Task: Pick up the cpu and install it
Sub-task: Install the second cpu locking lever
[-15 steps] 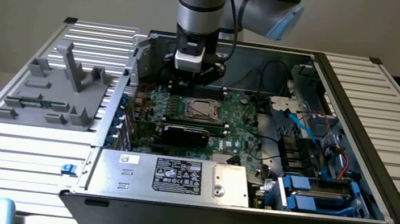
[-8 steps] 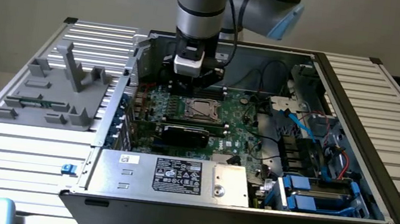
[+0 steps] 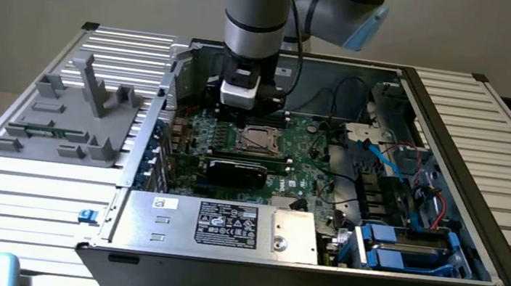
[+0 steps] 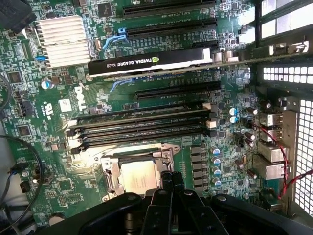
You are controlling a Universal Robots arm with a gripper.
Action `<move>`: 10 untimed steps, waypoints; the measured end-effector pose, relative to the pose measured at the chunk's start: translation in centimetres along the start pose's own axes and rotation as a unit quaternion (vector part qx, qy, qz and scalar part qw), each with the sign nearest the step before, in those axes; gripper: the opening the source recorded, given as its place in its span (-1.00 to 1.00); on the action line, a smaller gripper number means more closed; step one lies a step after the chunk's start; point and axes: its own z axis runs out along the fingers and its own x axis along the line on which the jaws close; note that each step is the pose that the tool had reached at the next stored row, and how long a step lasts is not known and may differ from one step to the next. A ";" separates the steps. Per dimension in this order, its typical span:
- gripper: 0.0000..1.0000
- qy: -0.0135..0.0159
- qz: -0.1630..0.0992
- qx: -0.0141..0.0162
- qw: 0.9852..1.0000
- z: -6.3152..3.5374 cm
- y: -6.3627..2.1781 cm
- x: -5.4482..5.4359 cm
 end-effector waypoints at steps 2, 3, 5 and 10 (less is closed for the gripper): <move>-0.76 -0.003 0.001 0.001 1.000 0.06 0.31 0.0; -0.76 -0.004 0.001 0.001 1.000 0.09 0.47 0.1; -0.76 -0.006 0.002 0.001 1.000 0.11 0.83 0.1; -0.76 -0.007 0.003 0.008 1.000 0.10 1.60 0.3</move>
